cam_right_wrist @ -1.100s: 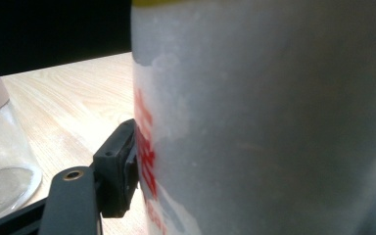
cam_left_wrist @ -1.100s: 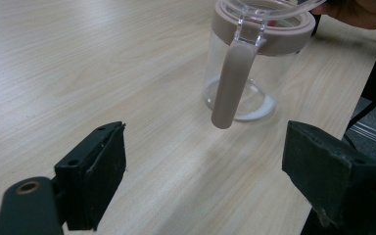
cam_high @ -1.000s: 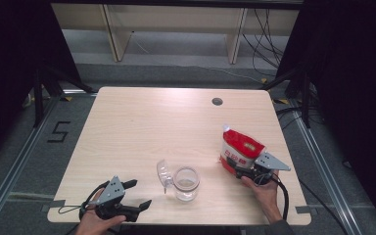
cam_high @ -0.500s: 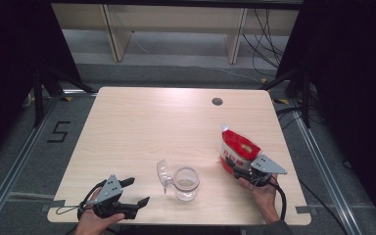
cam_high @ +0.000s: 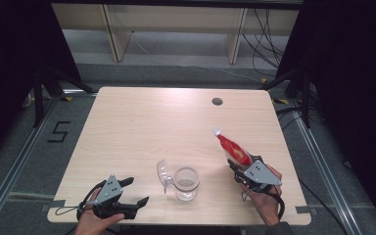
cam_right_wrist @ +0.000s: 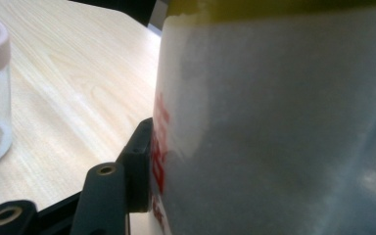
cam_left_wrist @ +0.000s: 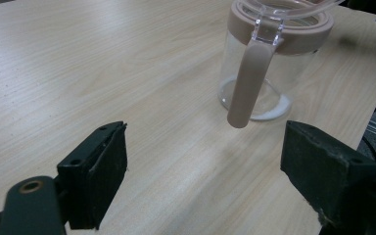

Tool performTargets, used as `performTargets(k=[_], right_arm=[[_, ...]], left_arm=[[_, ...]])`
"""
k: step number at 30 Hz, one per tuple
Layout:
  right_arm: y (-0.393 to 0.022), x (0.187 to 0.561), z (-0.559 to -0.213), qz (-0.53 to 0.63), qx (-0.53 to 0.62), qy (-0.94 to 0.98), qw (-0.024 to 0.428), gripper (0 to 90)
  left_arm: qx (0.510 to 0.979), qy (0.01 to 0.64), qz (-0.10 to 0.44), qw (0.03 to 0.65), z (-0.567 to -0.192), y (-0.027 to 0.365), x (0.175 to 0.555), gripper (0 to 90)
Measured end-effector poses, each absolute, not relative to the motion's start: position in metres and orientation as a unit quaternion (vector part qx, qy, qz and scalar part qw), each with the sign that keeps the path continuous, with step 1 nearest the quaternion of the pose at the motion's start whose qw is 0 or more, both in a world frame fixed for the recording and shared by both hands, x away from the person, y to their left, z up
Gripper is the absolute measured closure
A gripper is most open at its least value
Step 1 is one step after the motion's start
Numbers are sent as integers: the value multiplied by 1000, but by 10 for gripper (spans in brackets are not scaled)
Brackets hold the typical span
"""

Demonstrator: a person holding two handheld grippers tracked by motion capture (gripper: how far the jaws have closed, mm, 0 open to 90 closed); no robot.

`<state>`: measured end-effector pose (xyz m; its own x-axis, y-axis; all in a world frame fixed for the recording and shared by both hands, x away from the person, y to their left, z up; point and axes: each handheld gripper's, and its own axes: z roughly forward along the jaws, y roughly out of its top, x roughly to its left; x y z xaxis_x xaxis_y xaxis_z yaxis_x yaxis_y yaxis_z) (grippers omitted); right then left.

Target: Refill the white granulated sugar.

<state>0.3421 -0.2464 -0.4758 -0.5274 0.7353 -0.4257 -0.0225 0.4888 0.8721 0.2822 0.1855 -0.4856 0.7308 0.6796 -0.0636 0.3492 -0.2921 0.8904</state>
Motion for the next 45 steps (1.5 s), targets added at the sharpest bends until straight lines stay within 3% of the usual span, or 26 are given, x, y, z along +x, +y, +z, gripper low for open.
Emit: performTargets(k=[11,27,45], right_arm=[[-231,300,-453,353,118,786,494,474],[-192,267,-463,143,-76,782,602,479],[-187,269,-460,26,-178,749,638,485]], left_arm=[[791,323,169,491,-486,187,283,172],[795,326,161,486,-491,182,283,170],[804,312,169,477,-490,184,285,164]])
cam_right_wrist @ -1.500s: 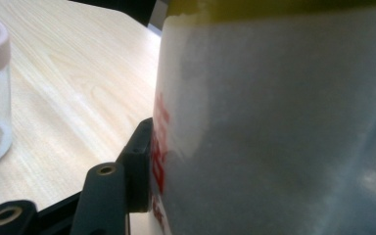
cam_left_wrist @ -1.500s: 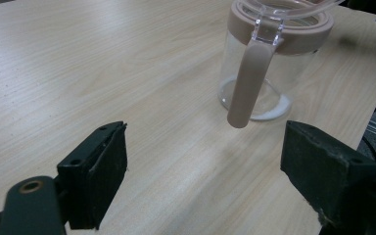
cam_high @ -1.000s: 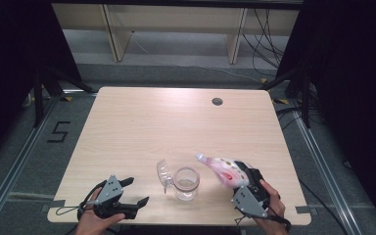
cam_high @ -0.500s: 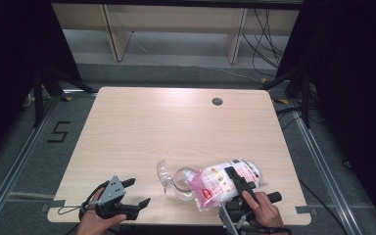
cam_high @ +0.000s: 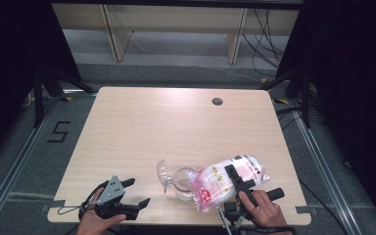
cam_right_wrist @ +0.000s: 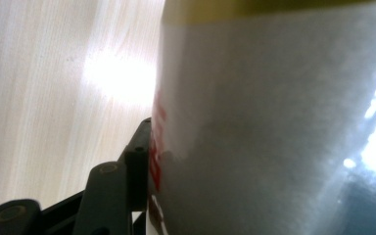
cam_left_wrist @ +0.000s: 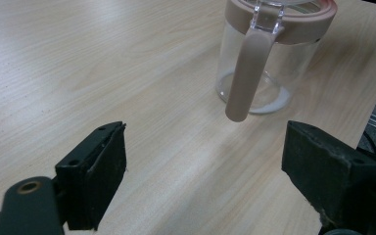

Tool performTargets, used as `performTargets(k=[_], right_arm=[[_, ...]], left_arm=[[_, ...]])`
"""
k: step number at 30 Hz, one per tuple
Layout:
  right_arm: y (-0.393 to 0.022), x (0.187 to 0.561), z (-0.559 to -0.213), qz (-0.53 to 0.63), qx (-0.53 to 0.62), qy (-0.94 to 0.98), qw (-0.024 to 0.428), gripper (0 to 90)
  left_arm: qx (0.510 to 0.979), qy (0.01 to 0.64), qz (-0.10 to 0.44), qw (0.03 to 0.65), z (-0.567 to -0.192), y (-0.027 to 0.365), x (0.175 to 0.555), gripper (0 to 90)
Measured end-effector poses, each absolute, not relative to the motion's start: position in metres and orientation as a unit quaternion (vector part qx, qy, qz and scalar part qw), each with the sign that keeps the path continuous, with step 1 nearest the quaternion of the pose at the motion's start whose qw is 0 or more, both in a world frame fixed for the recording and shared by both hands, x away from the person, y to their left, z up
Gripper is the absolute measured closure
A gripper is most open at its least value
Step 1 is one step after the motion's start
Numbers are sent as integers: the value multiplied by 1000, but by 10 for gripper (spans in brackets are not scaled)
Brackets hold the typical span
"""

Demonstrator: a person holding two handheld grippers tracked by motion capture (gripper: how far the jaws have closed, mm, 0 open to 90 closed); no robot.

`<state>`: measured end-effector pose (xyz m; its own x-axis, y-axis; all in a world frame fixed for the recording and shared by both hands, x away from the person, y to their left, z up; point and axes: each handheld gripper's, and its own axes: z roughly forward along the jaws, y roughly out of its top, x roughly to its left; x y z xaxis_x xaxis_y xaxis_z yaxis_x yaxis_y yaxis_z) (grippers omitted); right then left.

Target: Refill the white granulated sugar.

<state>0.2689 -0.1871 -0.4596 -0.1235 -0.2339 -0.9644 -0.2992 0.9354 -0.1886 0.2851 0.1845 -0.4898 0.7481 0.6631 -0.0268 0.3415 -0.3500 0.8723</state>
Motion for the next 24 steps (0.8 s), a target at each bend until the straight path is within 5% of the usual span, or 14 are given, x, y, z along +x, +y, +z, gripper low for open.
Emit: performTargets(k=[24], right_arm=[[-184,269,-458,-3,-209,743,636,500]], left_arm=[[798,327,161,480,-492,182,286,160]])
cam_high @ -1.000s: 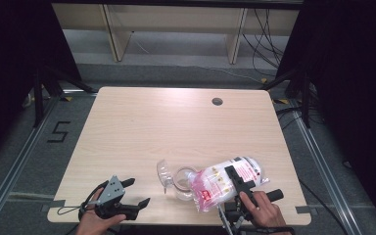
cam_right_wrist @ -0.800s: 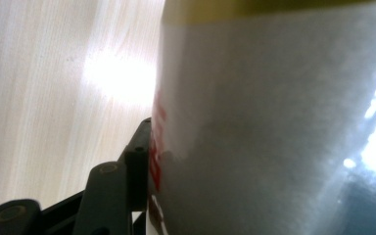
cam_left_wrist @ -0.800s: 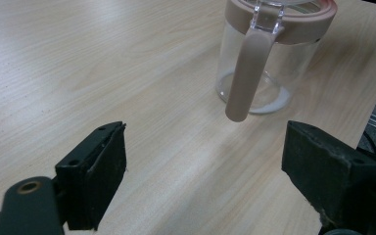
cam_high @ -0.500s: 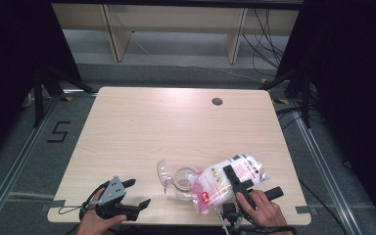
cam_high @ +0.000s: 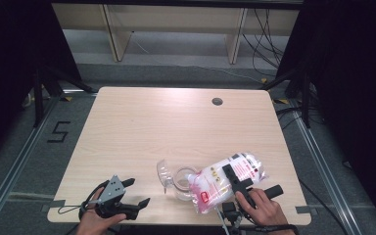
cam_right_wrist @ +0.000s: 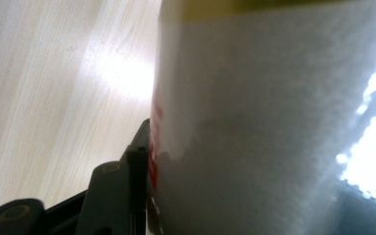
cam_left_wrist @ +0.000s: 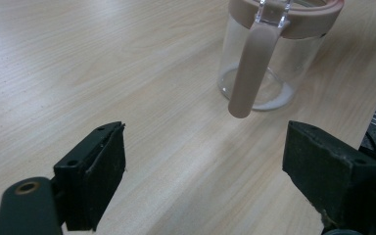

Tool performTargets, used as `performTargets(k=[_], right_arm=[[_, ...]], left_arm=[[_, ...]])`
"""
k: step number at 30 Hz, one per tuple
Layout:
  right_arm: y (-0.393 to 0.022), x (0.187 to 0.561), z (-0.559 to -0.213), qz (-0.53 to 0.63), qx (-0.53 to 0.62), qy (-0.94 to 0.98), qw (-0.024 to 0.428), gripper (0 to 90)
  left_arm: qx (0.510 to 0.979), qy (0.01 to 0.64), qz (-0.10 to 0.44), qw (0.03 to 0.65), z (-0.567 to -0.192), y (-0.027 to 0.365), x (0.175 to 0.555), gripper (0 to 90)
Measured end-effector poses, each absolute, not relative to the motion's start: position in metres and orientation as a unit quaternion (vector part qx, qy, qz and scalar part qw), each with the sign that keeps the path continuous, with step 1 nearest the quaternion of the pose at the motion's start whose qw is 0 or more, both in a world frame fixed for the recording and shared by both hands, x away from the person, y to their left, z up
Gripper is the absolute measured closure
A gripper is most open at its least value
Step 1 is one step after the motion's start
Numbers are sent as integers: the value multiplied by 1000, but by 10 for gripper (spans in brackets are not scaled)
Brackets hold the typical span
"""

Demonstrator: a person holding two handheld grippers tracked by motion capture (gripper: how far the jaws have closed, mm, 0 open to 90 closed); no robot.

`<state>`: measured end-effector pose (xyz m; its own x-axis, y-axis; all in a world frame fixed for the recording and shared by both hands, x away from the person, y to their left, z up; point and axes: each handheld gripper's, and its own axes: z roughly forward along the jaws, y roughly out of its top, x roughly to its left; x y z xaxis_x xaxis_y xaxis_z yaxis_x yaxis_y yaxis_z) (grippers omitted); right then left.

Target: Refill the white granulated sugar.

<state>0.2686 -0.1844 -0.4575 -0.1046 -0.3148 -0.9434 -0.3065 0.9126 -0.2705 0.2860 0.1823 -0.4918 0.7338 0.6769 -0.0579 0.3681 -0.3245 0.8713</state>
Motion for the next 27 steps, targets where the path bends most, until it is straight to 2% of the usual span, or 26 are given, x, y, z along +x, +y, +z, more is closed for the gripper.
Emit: performTargets(k=[27], right_arm=[[-186,266,-453,-23,-217,734,643,508]], left_arm=[[800,316,164,482,-491,181,286,163]])
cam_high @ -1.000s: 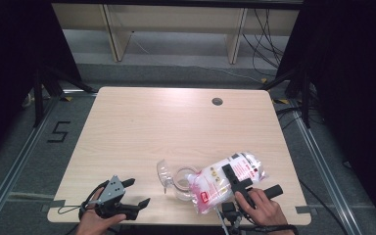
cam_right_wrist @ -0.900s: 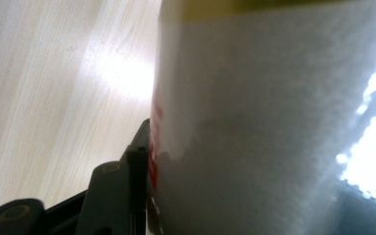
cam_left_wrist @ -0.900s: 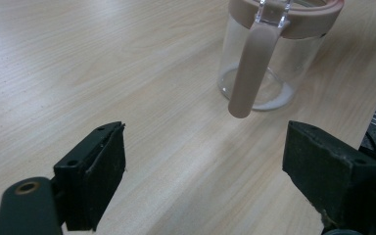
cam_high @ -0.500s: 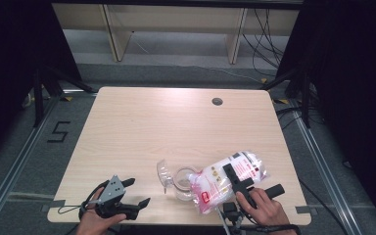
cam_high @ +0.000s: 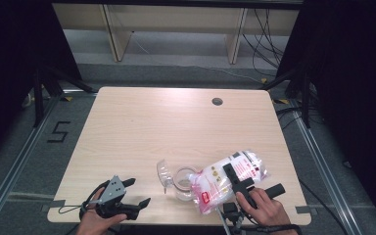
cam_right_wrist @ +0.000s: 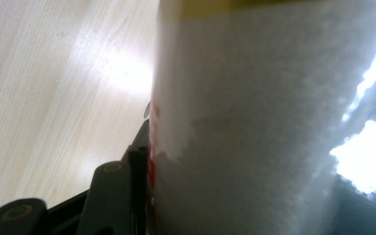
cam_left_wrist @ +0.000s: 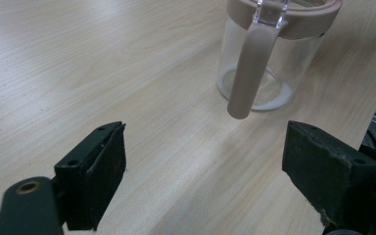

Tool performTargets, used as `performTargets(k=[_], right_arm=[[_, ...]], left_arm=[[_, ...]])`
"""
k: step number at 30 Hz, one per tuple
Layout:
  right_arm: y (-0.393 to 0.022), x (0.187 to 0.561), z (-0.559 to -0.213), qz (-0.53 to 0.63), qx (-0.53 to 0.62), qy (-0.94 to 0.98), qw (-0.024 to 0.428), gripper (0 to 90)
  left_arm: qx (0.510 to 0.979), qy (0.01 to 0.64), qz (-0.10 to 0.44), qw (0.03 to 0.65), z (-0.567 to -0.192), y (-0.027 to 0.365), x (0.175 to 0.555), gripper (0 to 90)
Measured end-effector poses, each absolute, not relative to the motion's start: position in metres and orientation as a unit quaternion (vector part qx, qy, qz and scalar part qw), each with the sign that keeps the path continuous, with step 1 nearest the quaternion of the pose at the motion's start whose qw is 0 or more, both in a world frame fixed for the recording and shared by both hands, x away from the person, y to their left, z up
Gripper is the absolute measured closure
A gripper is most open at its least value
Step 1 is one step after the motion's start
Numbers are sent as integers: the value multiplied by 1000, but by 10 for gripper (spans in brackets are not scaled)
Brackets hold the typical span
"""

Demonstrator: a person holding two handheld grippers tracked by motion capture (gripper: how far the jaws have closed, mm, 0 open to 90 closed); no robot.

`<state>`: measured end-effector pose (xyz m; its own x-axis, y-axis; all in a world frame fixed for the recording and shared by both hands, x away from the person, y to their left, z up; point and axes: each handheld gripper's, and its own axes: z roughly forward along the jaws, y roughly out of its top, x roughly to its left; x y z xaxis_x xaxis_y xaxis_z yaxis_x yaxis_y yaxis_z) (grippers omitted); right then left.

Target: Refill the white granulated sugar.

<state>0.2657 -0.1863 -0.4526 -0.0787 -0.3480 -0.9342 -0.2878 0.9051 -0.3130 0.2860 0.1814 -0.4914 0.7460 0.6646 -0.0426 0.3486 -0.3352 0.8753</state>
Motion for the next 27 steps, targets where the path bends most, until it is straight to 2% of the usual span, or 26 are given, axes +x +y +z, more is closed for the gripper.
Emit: performTargets(k=[27], right_arm=[[-186,267,-445,-35,-236,736,634,515]], left_arm=[[801,327,161,475,-493,180,285,163]])
